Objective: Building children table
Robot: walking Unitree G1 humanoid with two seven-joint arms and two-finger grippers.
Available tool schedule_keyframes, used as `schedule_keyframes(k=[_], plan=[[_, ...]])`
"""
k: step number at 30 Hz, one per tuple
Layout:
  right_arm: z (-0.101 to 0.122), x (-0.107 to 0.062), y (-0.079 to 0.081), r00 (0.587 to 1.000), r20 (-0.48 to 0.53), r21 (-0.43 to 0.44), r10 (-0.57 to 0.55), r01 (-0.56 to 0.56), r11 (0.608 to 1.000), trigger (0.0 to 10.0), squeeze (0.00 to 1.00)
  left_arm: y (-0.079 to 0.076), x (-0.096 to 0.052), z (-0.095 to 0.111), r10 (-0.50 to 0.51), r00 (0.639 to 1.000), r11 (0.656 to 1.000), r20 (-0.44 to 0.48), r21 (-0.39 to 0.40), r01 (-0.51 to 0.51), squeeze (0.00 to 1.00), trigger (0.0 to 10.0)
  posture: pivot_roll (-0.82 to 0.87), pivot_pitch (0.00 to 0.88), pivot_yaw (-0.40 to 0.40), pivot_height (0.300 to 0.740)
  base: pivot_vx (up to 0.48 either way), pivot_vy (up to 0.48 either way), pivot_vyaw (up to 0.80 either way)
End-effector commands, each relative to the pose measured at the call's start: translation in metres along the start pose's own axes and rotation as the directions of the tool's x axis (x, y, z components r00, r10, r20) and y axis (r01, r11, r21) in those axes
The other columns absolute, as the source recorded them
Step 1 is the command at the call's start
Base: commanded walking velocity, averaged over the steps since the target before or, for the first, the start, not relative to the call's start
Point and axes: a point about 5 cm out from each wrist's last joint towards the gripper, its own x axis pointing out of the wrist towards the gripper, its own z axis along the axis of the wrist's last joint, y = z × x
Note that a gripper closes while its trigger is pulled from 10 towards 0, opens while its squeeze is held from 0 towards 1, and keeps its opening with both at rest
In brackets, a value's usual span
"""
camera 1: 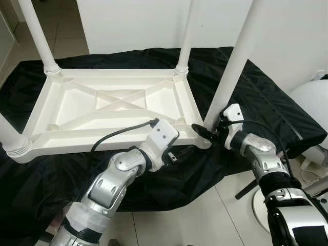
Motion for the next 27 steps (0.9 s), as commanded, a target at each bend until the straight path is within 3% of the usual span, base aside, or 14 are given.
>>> schedule_keyframes(k=[1,6,7,9,10,15,18,19,22,23,25,26,27], plan=[[-0.010,0.000,0.007,0.998,-0.037,0.005,0.041,-0.040,0.999,0.0,0.00,-0.007,0.000,0.005,-0.107,0.994,0.994,0.018,0.011,0.106,0.00,10.0,-0.02,0.034,-0.040,0.740,0.000,0.000,0.00],[-0.014,-0.004,0.008,0.998,-0.041,0.008,0.041,-0.040,0.999,0.0,0.00,-0.006,0.000,0.005,-0.095,0.995,0.995,0.021,0.007,0.095,0.00,10.0,-0.02,0.033,-0.042,0.740,0.000,0.000,0.00],[-0.014,-0.004,0.009,0.999,-0.032,0.005,0.021,-0.021,1.000,3.1,0.00,-0.005,0.000,0.005,-0.085,0.996,0.996,0.021,0.011,0.085,0.00,10.0,-0.02,0.032,-0.038,0.740,0.000,0.000,0.00],[-0.014,-0.004,0.009,0.999,-0.032,0.005,0.021,-0.021,1.000,3.1,0.00,-0.005,0.000,0.005,-0.085,0.996,0.996,0.021,0.011,0.085,0.00,10.0,-0.02,0.032,-0.038,0.740,0.000,0.000,0.00],[-0.013,-0.004,0.010,1.000,-0.024,0.036,0.005,-0.004,0.999,10.0,0.00,-0.004,0.001,0.004,-0.070,0.997,0.997,0.019,0.017,0.070,0.00,10.0,-0.03,0.031,-0.036,0.740,0.000,0.000,0.00],[-0.006,-0.002,0.009,0.995,-0.005,0.054,-0.097,0.097,0.994,10.0,0.00,0.003,0.001,0.003,-0.016,1.000,0.999,0.020,0.035,0.015,0.00,10.0,-0.04,0.037,-0.032,0.740,0.000,0.000,0.00],[0.003,-0.002,0.010,0.948,0.007,0.091,-0.318,0.317,0.944,10.0,0.00,0.022,0.003,-0.004,0.116,0.993,0.993,-0.033,0.033,-0.115,0.00,10.0,-0.04,0.042,-0.034,0.740,0.000,0.000,0.00],[0.003,-0.002,0.010,0.948,0.007,0.091,-0.318,0.317,0.944,10.0,0.00,0.022,0.003,-0.004,0.116,0.993,0.993,-0.033,0.033,-0.115,0.00,10.0,-0.04,0.042,-0.034,0.740,0.000,0.000,0.00],[0.003,-0.002,0.021,0.884,-0.010,0.164,-0.468,0.463,0.871,10.0,0.00,0.029,0.003,-0.007,0.178,0.983,0.984,-0.050,0.035,-0.177,0.00,10.0,-0.04,0.043,-0.037,0.740,0.000,0.000,0.00],[0.003,-0.002,0.021,0.884,-0.010,0.164,-0.468,0.463,0.871,10.0,0.00,0.029,0.003,-0.007,0.178,0.983,0.984,-0.050,0.035,-0.177,0.00,10.0,-0.04,0.043,-0.037,0.740,0.000,0.000,0.00],[0.000,-0.001,0.034,0.834,-0.030,0.193,-0.550,0.545,0.816,10.0,0.00,0.030,0.002,-0.007,0.197,0.980,0.979,-0.038,0.053,-0.195,0.00,10.0,-0.04,0.043,-0.039,0.740,0.000,0.000,0.00],[0.000,-0.001,0.034,0.834,-0.030,0.193,-0.550,0.545,0.816,10.0,0.00,0.030,0.002,-0.007,0.197,0.980,0.979,-0.038,0.053,-0.195,0.00,10.0,-0.04,0.043,-0.039,0.740,0.000,0.000,0.00],[-0.002,-0.001,0.042,0.793,-0.044,0.206,-0.607,0.602,0.772,10.0,0.00,0.030,0.002,-0.006,0.207,0.978,0.977,-0.034,0.063,-0.204,0.00,10.0,-0.04,0.043,-0.039,0.740,0.000,0.000,0.00]])
